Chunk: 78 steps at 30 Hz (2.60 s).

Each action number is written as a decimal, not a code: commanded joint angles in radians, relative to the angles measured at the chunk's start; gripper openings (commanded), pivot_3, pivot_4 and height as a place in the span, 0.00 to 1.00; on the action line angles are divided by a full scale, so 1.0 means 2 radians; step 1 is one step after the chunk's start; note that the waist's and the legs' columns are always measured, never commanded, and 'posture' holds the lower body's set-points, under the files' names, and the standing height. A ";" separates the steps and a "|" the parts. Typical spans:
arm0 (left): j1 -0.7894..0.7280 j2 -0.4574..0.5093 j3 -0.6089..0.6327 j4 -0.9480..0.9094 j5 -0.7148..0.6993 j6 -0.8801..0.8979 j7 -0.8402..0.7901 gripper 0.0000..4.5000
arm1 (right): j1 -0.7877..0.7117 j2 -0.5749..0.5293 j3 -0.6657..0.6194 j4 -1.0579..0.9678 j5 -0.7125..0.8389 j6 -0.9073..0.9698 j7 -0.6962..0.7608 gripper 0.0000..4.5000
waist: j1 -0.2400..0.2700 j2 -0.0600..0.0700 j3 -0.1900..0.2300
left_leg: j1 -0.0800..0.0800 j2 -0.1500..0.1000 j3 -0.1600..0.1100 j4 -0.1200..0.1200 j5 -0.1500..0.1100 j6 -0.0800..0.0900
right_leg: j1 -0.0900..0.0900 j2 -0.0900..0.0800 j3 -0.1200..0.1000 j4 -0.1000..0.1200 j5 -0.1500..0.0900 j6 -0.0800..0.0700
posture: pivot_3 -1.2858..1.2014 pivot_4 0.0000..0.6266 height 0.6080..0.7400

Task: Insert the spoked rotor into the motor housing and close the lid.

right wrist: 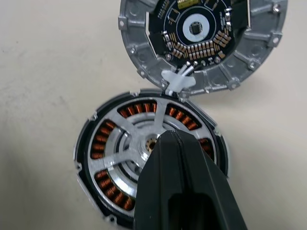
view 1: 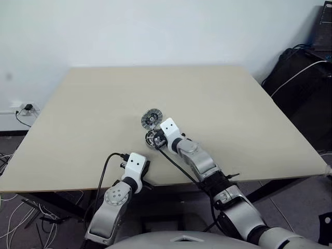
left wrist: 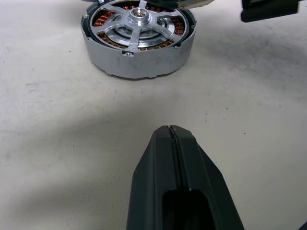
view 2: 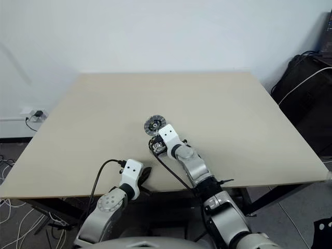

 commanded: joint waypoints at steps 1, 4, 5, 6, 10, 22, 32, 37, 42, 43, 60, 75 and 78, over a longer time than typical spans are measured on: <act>-0.005 -0.004 0.002 -0.011 -0.004 -0.011 0.001 0.00 | -0.023 0.008 -0.015 0.005 -0.005 -0.020 -0.001 0.00 | 0.000 0.000 0.000 | 0.000 0.000 0.000 0.000 0.000 0.000 | 0.000 0.000 0.000 0.000 0.000 0.000 | 0.52 0.00 1.00; -0.004 -0.003 0.002 -0.012 -0.004 -0.010 0.002 0.00 | -0.032 0.016 -0.021 0.018 -0.005 -0.026 0.002 0.00 | 0.000 0.000 0.000 | 0.000 0.000 0.000 0.000 0.000 0.000 | 0.000 0.000 0.000 0.000 0.000 0.000 | 0.52 0.00 1.00; -0.004 -0.003 0.002 -0.012 -0.004 -0.010 0.002 0.00 | -0.034 0.018 -0.022 0.022 -0.006 -0.027 0.003 0.00 | 0.000 0.000 0.000 | 0.000 0.000 0.000 0.000 0.000 0.000 | 0.000 0.000 0.000 0.000 0.000 0.000 | 0.52 0.00 1.00; -0.003 -0.003 0.002 -0.013 -0.004 -0.010 0.003 0.00 | -0.035 0.020 -0.023 0.025 -0.006 -0.029 0.003 0.00 | 0.000 0.000 0.000 | 0.000 0.000 0.000 0.000 0.000 0.000 | 0.000 0.000 0.000 0.000 0.000 0.000 | 0.52 0.00 1.00; 0.000 -0.003 0.003 -0.014 -0.004 -0.010 0.004 0.00 | -0.040 0.024 -0.021 0.050 -0.010 -0.023 0.013 0.00 | 0.000 0.000 0.000 | 0.000 0.000 0.000 0.000 0.000 -0.001 | 0.000 0.000 0.000 0.000 0.000 0.001 | 0.52 0.00 1.00; 0.003 -0.005 0.003 -0.015 -0.004 -0.009 0.006 0.00 | -0.040 0.019 -0.009 0.044 -0.027 -0.005 0.048 0.00 | -0.001 0.001 -0.002 | 0.001 0.000 0.000 0.000 0.000 0.000 | 0.001 0.000 0.000 0.000 0.000 0.000 | 0.52 0.00 1.00; -0.005 -0.007 0.002 -0.008 -0.004 -0.011 0.005 0.00 | -0.058 -0.101 0.115 -0.095 -0.091 -0.028 0.233 0.14 | 0.000 0.001 -0.002 | 0.001 0.000 0.000 0.000 0.000 0.000 | 0.001 0.000 0.000 0.000 0.001 0.002 | 0.52 0.00 1.00; -0.006 -0.009 0.002 -0.006 -0.005 -0.014 0.005 0.00 | -0.076 -0.129 0.145 -0.104 -0.118 -0.034 0.279 0.49 | 0.000 0.001 -0.002 | 0.001 0.000 0.000 0.000 0.000 0.000 | 0.001 0.000 0.000 0.000 0.000 0.000 | 0.52 0.00 1.00; -0.004 -0.010 0.004 -0.006 -0.005 -0.017 0.006 0.00 | -0.097 -0.135 0.159 -0.075 -0.137 -0.034 0.309 0.56 | 0.001 0.001 -0.001 | 0.001 0.000 0.000 0.000 0.000 0.000 | 0.001 0.000 0.000 0.000 0.000 0.000 | 0.52 0.00 1.00; -0.004 -0.010 0.004 -0.006 -0.005 -0.018 0.006 0.00 | -0.100 -0.134 0.160 -0.069 -0.138 -0.034 0.313 0.56 | 0.001 0.000 -0.002 | 0.001 0.000 0.000 0.000 0.000 0.000 | 0.001 0.000 0.000 0.000 0.000 0.000 | 0.52 0.00 1.00; 0.002 -0.012 0.006 -0.009 -0.004 -0.019 0.010 0.00 | -0.139 -0.099 0.161 0.059 -0.164 -0.056 0.331 0.56 | 0.001 0.000 -0.002 | 0.001 0.000 0.000 0.000 0.001 -0.001 | 0.001 0.000 0.000 0.000 0.000 0.000 | 0.52 0.00 1.00; 0.003 -0.016 0.008 -0.008 -0.004 -0.023 0.018 0.00 | -0.145 -0.090 0.156 0.086 -0.176 -0.070 0.325 0.00 | 0.000 0.001 -0.002 | 0.002 0.000 0.000 0.000 0.001 -0.001 | 0.002 0.000 0.000 0.000 0.001 -0.001 | 0.52 0.00 1.00; 0.003 -0.017 0.008 -0.007 -0.004 -0.023 0.018 0.00 | -0.141 -0.087 0.150 0.089 -0.176 -0.067 0.311 0.00 | 0.000 0.001 -0.002 | 0.002 0.000 0.000 0.000 0.001 -0.001 | 0.002 0.000 0.000 0.000 0.001 -0.001 | 0.52 0.00 1.00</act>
